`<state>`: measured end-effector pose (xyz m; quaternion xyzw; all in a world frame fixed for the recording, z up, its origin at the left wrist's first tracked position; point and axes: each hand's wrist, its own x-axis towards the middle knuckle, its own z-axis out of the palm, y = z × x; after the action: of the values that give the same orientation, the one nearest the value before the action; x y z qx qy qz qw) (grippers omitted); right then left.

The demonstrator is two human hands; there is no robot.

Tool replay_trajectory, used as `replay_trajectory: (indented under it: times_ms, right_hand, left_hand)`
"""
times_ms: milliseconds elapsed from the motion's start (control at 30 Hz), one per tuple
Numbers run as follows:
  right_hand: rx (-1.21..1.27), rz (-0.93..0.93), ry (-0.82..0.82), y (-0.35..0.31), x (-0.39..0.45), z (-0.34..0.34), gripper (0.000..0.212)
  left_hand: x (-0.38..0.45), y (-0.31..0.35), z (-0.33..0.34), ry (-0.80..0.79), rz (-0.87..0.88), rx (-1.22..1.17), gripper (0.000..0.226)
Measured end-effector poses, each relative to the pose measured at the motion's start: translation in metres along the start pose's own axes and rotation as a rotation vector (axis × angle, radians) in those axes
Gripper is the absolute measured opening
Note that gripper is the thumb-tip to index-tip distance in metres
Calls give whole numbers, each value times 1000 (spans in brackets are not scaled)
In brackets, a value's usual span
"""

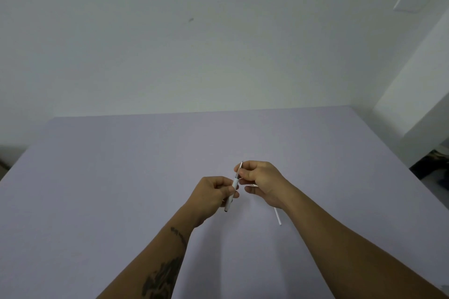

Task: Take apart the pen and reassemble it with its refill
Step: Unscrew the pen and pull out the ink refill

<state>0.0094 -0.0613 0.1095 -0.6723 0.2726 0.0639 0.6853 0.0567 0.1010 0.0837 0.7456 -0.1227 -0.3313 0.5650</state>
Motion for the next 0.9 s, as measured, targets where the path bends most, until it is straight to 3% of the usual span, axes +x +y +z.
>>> replay_trajectory:
  times_ms: [133, 300, 900]
  right_hand:
    - [-23, -5, -27, 0, -4, -1, 10]
    - [-7, -5, 59, 4, -4, -1, 9]
    - [25, 51, -15, 6, -16, -5, 15]
  left_hand:
    - [-1, 0, 3, 15, 13, 27, 16]
    - [-3, 2, 9, 15, 26, 50, 16]
    - [-13, -4, 8, 19, 12, 72, 12]
